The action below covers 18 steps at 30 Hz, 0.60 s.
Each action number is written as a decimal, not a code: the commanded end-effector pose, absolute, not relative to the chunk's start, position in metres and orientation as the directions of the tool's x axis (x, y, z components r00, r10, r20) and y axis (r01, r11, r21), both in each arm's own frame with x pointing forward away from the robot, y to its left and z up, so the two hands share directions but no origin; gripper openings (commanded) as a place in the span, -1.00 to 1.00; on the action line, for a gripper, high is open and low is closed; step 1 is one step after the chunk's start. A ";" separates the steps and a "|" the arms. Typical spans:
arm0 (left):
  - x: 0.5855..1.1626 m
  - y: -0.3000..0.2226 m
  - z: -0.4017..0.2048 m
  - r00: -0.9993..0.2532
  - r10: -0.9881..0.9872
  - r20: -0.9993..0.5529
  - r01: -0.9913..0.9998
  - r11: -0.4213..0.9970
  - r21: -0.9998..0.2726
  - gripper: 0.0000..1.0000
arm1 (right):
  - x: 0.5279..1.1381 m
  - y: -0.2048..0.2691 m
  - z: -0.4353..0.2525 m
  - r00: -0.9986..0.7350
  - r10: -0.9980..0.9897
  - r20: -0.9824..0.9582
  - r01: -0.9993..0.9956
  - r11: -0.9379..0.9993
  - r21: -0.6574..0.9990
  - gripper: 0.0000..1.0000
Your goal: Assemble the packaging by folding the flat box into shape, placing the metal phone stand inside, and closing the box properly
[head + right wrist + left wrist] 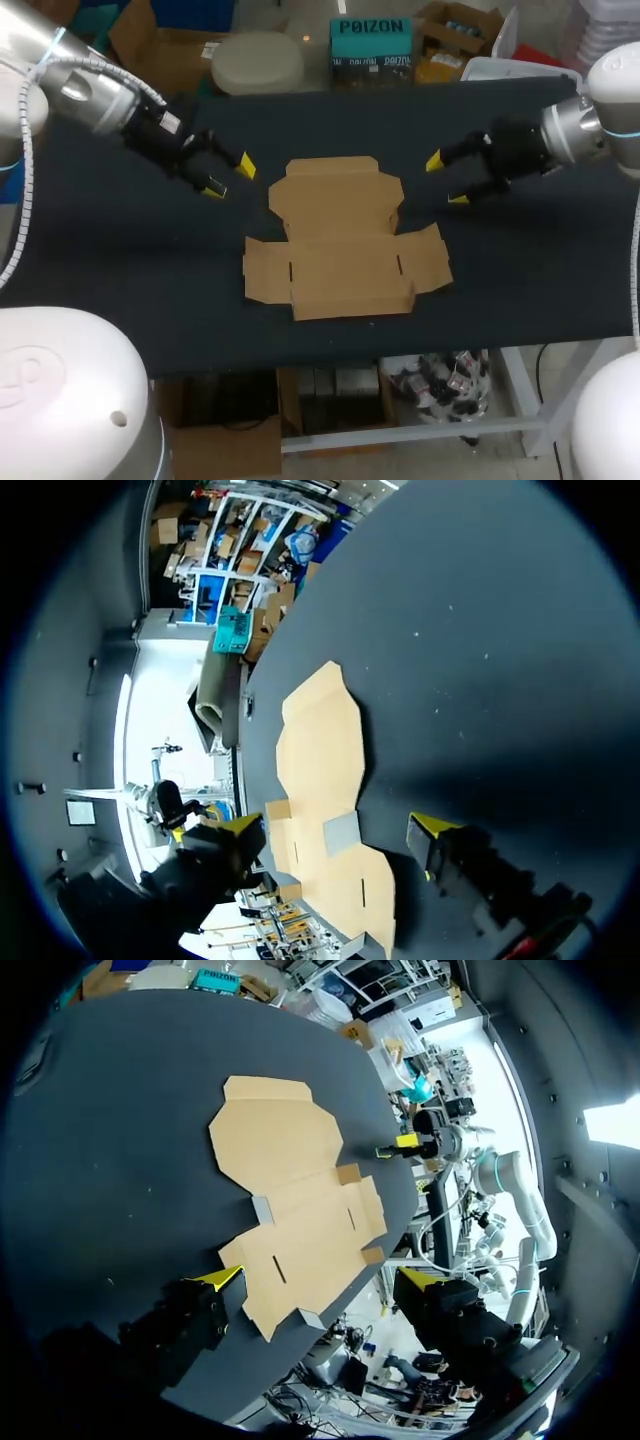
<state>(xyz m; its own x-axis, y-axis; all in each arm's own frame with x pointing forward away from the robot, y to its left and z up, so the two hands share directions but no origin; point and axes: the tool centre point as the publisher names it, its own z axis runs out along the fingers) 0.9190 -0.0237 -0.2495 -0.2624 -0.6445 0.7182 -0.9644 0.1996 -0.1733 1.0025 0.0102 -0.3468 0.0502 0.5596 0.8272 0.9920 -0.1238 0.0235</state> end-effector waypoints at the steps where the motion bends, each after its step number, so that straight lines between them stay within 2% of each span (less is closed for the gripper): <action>1: 0.926 -0.024 -0.250 -0.260 -0.645 0.719 -0.963 0.230 -0.141 1.00 | 1.017 0.014 -0.356 0.033 0.536 0.844 0.997 0.042 -0.065 0.64; 5: 0.929 -0.023 -0.250 -0.256 -0.647 0.719 -0.964 0.228 -0.138 1.00 | 1.024 0.019 -0.362 0.005 0.513 0.858 0.994 0.092 -0.060 0.55; 9: 0.930 -0.021 -0.250 -0.250 -0.649 0.718 -0.965 0.223 -0.135 1.00 | 1.029 0.025 -0.369 0.008 0.503 0.864 0.990 0.115 -0.076 0.34; 14: 0.931 -0.019 -0.250 -0.245 -0.650 0.719 -0.967 0.219 -0.132 1.00 | 1.032 0.034 -0.377 0.007 0.513 0.858 0.986 0.138 -0.091 0.36; 18: 0.932 -0.018 -0.252 -0.243 -0.647 0.722 -0.967 0.220 -0.127 1.00 | 1.034 0.041 -0.380 -0.008 0.523 0.852 0.983 0.159 -0.088 0.22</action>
<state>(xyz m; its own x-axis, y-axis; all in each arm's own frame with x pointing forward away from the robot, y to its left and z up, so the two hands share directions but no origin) 0.9288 -0.0191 -0.2510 -0.2432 -0.6495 0.7204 -0.9677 0.2129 -0.1348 1.0269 0.0371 -0.3768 -0.0076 0.5250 0.8510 1.0000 -0.0009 0.0095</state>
